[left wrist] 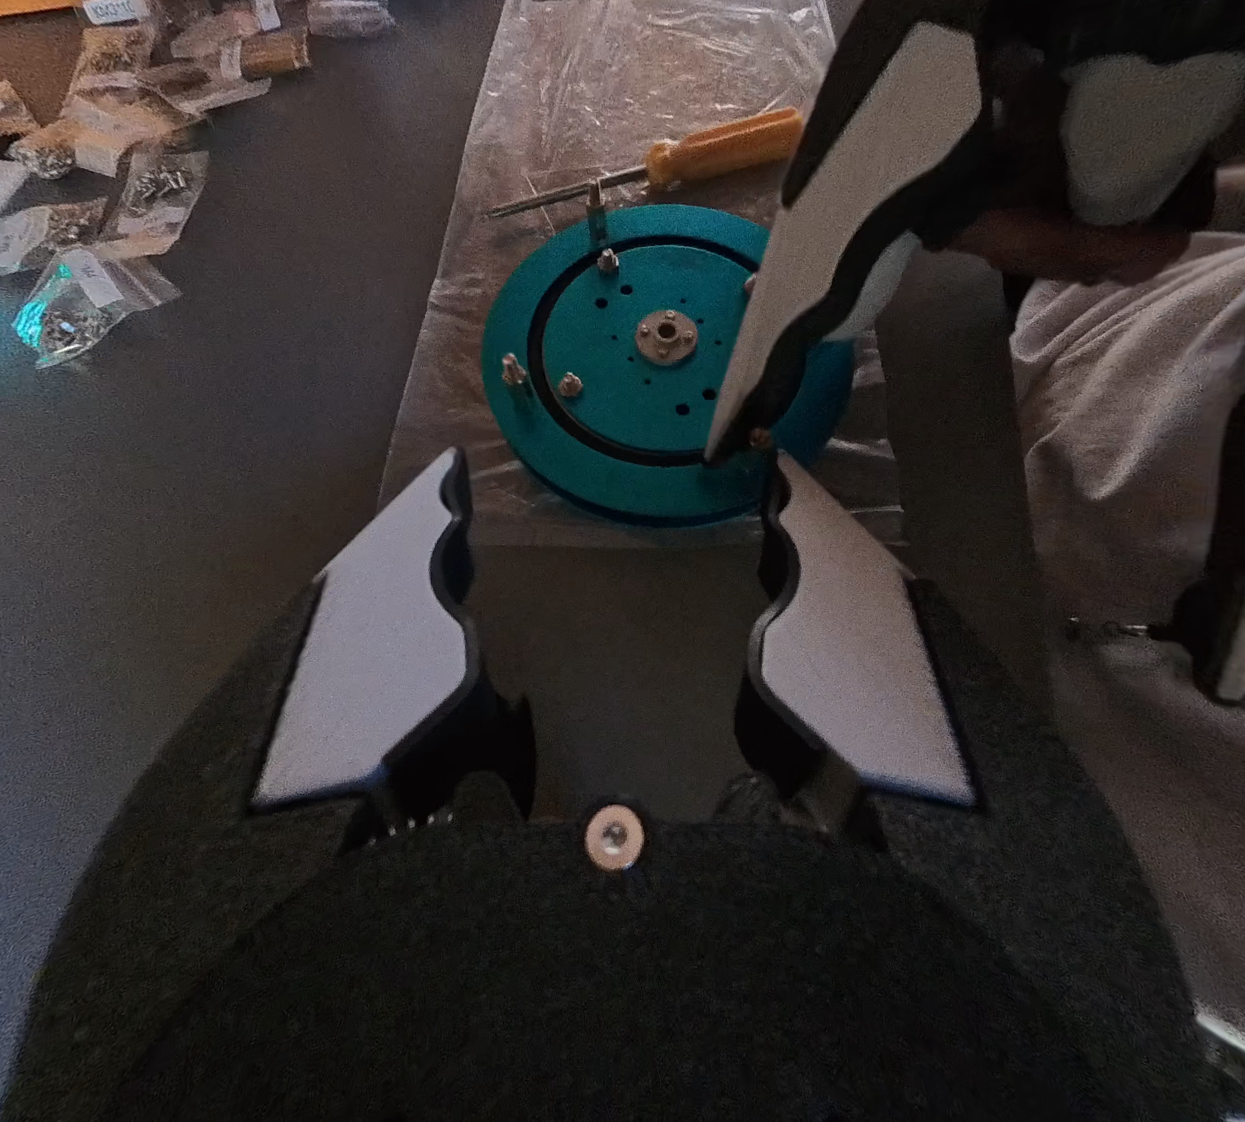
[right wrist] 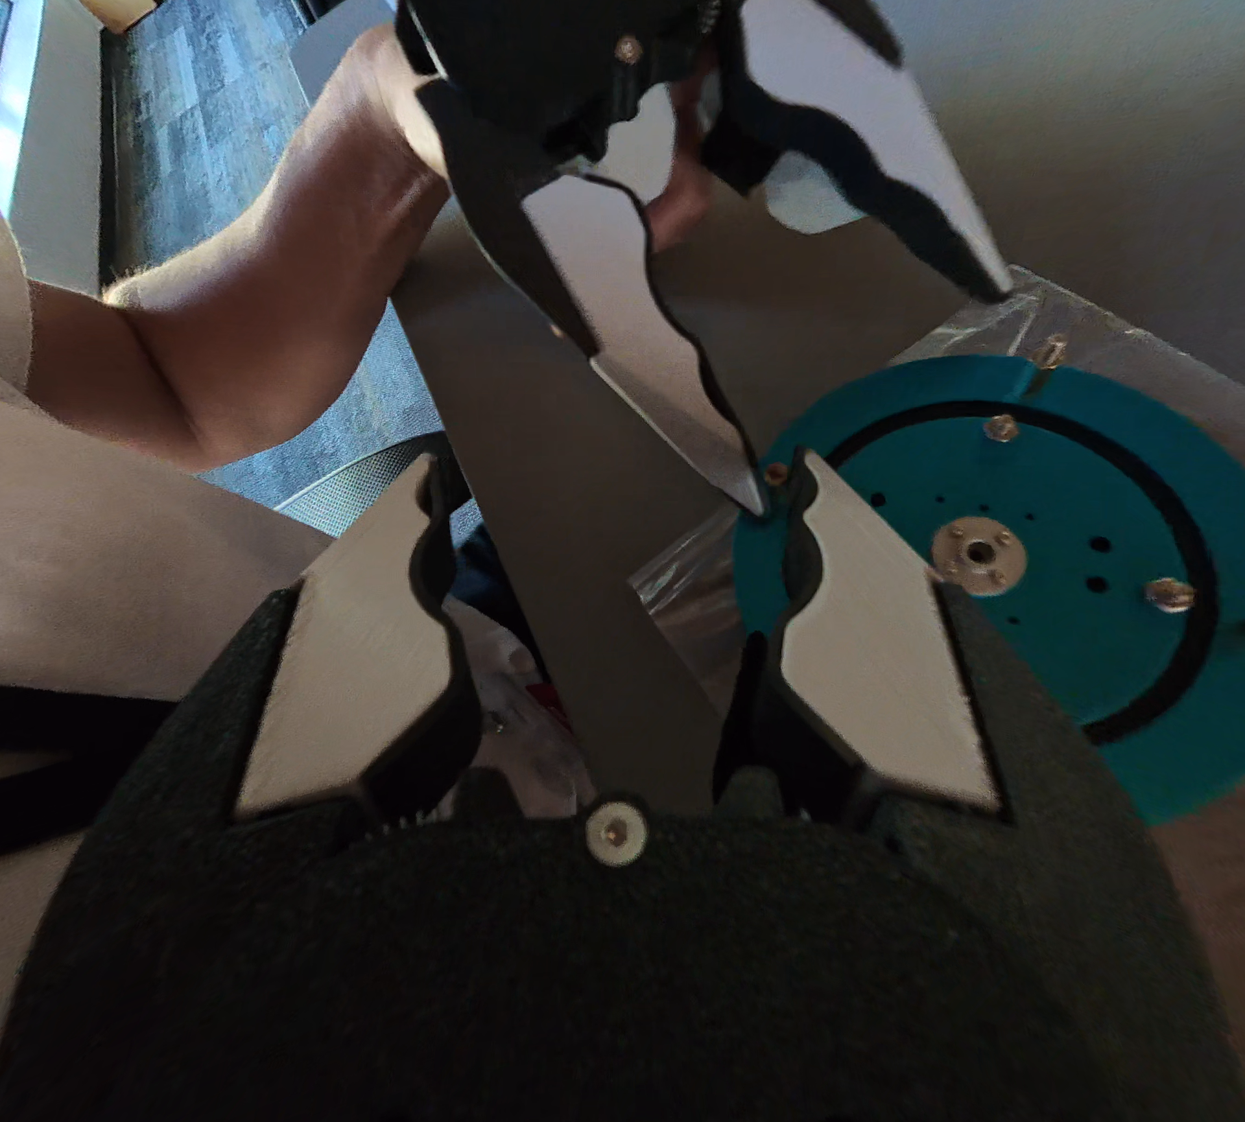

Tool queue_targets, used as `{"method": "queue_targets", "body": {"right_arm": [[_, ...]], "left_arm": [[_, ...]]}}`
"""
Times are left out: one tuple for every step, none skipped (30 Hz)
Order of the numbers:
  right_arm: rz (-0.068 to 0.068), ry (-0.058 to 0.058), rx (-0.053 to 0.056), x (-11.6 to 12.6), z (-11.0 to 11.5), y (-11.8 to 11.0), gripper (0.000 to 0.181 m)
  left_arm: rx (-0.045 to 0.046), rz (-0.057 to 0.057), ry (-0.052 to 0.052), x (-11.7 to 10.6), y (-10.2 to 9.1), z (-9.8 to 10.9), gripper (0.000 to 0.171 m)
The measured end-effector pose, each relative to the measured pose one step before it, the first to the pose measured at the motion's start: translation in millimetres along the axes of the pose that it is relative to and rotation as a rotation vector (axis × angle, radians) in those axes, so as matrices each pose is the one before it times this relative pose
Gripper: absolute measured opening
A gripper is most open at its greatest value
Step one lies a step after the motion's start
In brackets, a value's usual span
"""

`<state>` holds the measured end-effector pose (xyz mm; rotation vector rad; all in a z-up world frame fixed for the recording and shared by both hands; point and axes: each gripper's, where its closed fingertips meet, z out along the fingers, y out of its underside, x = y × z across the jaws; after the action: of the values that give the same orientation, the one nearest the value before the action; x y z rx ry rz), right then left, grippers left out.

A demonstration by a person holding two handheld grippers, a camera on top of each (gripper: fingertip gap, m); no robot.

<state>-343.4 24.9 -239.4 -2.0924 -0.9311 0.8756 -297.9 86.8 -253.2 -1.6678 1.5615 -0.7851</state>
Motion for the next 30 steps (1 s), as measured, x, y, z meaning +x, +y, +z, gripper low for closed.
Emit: {"method": "queue_targets", "body": {"right_arm": [[0.0009, 0.0055, -0.0023, -0.4, 0.72, 1.65, 0.101], [-0.003, 0.0127, -0.0035, 0.87, -1.73, 2.33, 0.1], [0.0052, -0.0018, -0.0063, -0.58, -3.27, 2.88, 0.098], [0.0209, -0.0164, -0.0046, -2.44, -4.12, 2.3, 0.095], [0.0222, -0.0182, 0.0007, -2.32, -3.96, 1.23, 0.093], [0.012, -0.0038, 0.0101, 0.21, -3.58, -0.47, 0.092], [0.0014, 0.0178, 0.0085, 3.56, -2.72, -1.22, 0.091], [-0.0065, 0.0047, -0.0002, 1.34, -1.02, -0.93, 0.089], [-0.0067, -0.002, -0.0029, -0.11, 0.84, -1.25, 0.091], [-0.0135, 0.0007, 0.0012, -0.37, 1.45, -1.96, 0.094], [-0.0197, 0.0005, -0.0014, -1.07, 1.62, -1.39, 0.095], [-0.0157, 0.0009, -0.0047, -0.95, 1.67, -0.54, 0.095], [-0.0093, 0.0029, -0.0009, -0.12, 1.86, -0.41, 0.095], [-0.0011, -0.0021, 0.0017, -0.21, 2.34, 0.1, 0.095], [0.0072, -0.0119, -0.0032, -1.12, 2.57, 1.41, 0.096], [0.0075, -0.0107, 0.0009, -1.19, 1.9, 1.07, 0.098], [0.0026, 0.0004, 0.0041, 0.15, -0.1, 0.99, 0.098], [0.0039, 0.0001, 0.0002, -0.05, -1.96, 1.51, 0.098], [0.0099, -0.0089, -0.0049, -1.48, -3.58, 2.48, 0.096], [0.0168, -0.0309, 0.0021, -5.14, -4.57, 2.11, 0.089], [0.0261, -0.0191, 0.0171, -3.79, -4.65, -0.08, 0.09], [0.0179, 0.0057, 0.0115, -0.21, -4.15, -0.27, 0.09], [-0.0051, 0.0204, -0.0007, 1.21, -2.88, -0.03, 0.092], [-0.0248, 0.0229, -0.0005, 1.24, -1.72, -1.61, 0.095], [-0.0284, 0.0248, 0.0106, 2.12, -0.16, -4.38, 0.098], [-0.0237, 0.018, 0.0151, 2.07, 1.22, -6.14, 0.101], [-0.0199, 0.0103, 0.0135, 2.1, 2.43, -6.84, 0.102], [-0.0169, 0.0093, 0.0081, 3.08, 3.42, -6.17, 0.102], [-0.0156, 0.0036, -0.0001, 3.09, 4.5, -4.63, 0.102], [-0.0108, -0.0009, -0.0112, 3.34, 5.69, -2.04, 0.101]], "left_arm": [[-0.00601, 0.0066, -0.012, -3.13, -0.21, -0.44, 0.09], [-0.00099, -0.0001, -0.0156, -5.25, 1.17, -3.43, 0.094], [-0.00218, -0.0203, -0.0261, -8.21, 3.3, -4.58, 0.089], [0.00538, -0.0236, -0.051, -12.85, 3.6, -4.89, 0.079], [-0.00157, -0.0183, -0.0151, -6.45, 4.77, -4.55, 0.079], [0.00088, -0.0122, 0.0053, -0.98, 2.75, -3.74, 0.08], [0.01357, -0.003, 0.0054, 1.8, -1.33, -2.13, 0.08], [0.01588, 0.003, 0.0244, 6.98, -3.37, -0.58, 0.08], [0.00897, 0.0089, 0.0292, 9.01, -3.26, 1.01, 0.08], [0.00631, 0.0128, 0.0213, 8.09, -3.46, 2.05, 0.081], [0.00702, 0.0119, 0.022, 8.03, -3.71, 2.57, 0.082], [0.00837, 0.0093, 0.0249, 8.08, -4.12, 3.1, 0.084], [0.00676, 0.0116, 0.0168, 6.28, -4.03, 4.32, 0.085], [-0.00247, 0.0126, -0.0027, 1.73, -1.91, 5.13, 0.086], [-0.01302, 0.0076, -0.0142, -1.99, 0.88, 5.11, 0.086], [-0.02169, 0.0012, -0.0161, -3.94, 3.41, 4.45, 0.086], [-0.02394, -0.0042, -0.0084, -3.68, 4.22, 2.36, 0.09], [-0.00783, -0.0039, -0.0042, -3.9, 1.85, -2.06, 0.094], [-0.00697, 0.0029, -0.021, -7.52, 3.34, -5.19, 0.101], [-0.00703, -0.0151, -0.0265, -9.74, 4.57, -6.62, 0.101], [0.00348, -0.0276, -0.0311, -10.65, 3.45, -6.83, 0.093], [0.01099, -0.0205, -0.0121, -6.26, 1.81, -6.58, 0.093], [0.00812, -0.0097, 0.0015, -2.12, 1.31, -5.66, 0.093], [0.00752, -0.0055, -0.0017, -1.15, 0.08, -3.81, 0.093], [0.00464, -0.0017, 0.0096, 1.73, -0.57, -1.3, 0.092], [-0.0017, 0.0052, 0.0145, 3.4, -0.24, 0.7, 0.094], [-0.0059, 0.0102, 0.0055, 2.07, -0.37, 2.23, 0.093], [-0.00751, 0.0105, 0.0033, 1.27, -0.71, 2.96, 0.093], [-0.01031, 0.0115, 0.0052, 1.34, -0.48, 3.3, 0.092], [-0.00827, 0.0114, -0.0031, -0.41, -0.86, 3.16, 0.092]]}}
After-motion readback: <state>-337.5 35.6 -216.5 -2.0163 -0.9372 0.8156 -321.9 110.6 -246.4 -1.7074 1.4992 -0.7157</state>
